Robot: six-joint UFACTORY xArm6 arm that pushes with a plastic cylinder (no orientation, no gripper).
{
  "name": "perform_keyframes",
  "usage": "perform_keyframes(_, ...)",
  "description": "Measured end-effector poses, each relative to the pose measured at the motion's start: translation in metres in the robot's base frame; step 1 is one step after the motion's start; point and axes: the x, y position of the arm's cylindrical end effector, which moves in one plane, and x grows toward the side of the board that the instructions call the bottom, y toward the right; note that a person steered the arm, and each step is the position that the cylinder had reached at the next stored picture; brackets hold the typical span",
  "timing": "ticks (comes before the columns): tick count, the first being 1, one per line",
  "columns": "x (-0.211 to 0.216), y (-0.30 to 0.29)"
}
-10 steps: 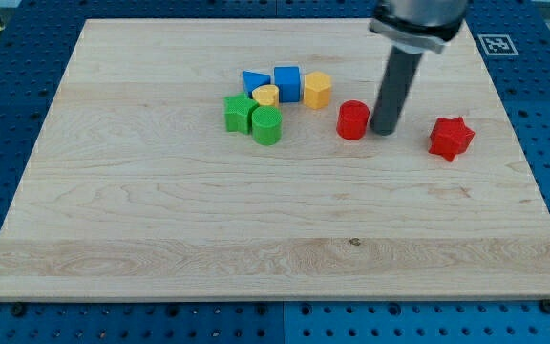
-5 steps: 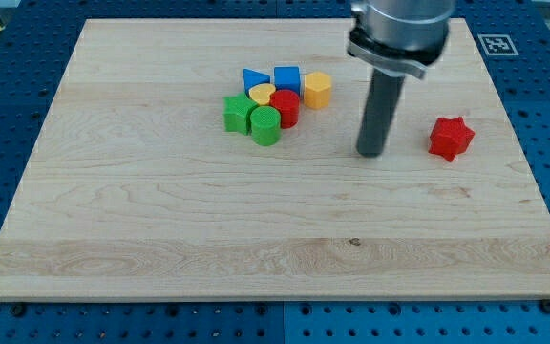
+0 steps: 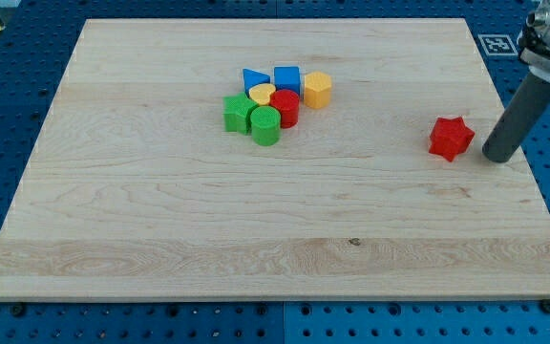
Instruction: Move red star towards center
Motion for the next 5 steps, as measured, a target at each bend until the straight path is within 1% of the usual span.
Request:
perform_keyframes(1,-0.01,-0.005)
perform_keyframes(2,-0.01,-0.022)
perform_keyframes(4,-0.01,-0.073)
perform_keyframes(5,-0.001,-0.051)
